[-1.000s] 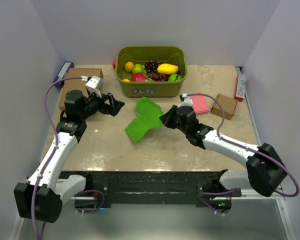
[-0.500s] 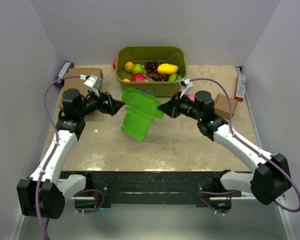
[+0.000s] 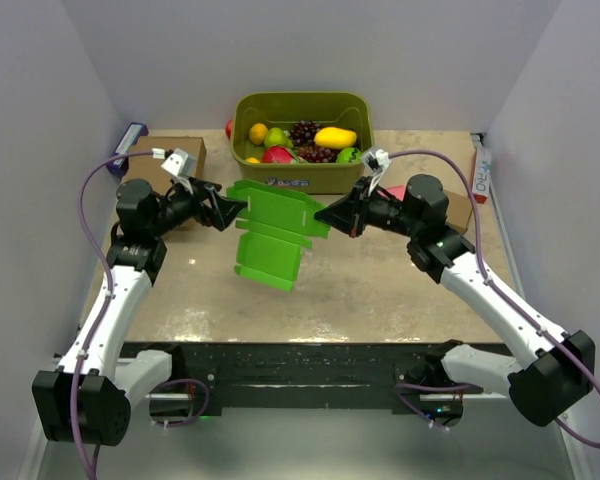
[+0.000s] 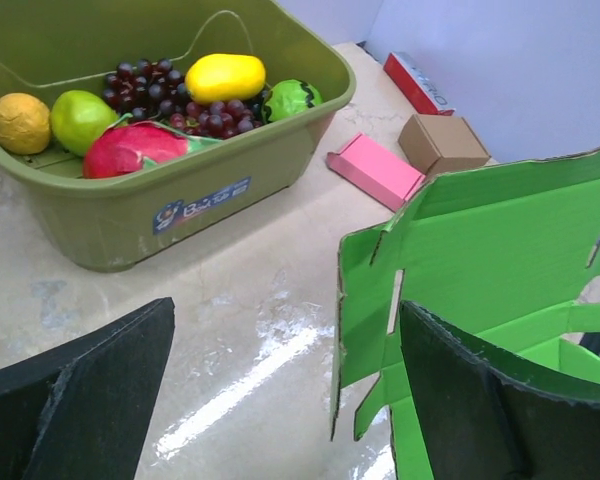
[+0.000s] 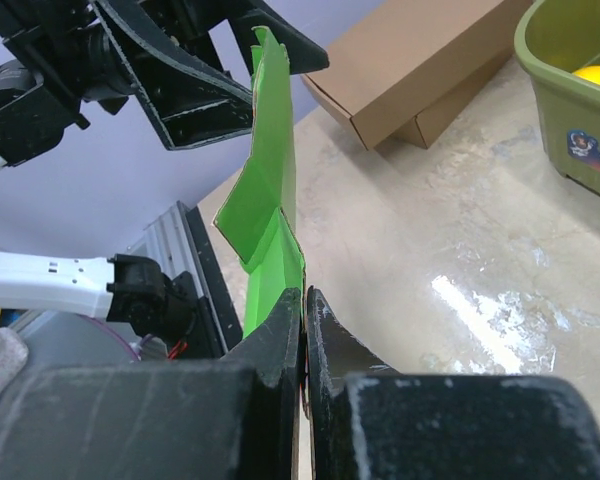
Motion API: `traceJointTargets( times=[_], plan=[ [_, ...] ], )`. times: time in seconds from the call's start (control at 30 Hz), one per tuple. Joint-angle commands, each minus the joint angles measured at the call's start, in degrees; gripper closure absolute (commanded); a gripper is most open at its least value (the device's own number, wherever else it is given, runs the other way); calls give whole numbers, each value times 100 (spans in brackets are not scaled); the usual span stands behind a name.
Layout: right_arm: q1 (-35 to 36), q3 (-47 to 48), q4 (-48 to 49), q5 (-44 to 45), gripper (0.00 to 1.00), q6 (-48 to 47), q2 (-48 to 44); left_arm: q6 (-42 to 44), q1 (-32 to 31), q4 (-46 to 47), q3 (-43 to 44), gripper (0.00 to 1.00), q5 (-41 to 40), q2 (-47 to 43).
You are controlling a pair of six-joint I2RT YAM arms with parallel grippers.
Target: Fold the paper box
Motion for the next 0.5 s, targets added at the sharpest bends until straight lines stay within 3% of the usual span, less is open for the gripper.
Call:
traceJointTargets(
  times=[0.0, 0.47],
  plan=[
    [-27, 265, -153, -196, 100, -159, -169, -158, 47, 446, -35, 9, 546, 18],
    [-36, 415, -478, 50, 100, -414, -178, -281, 47, 684, -105, 42, 1259, 335]
  ],
)
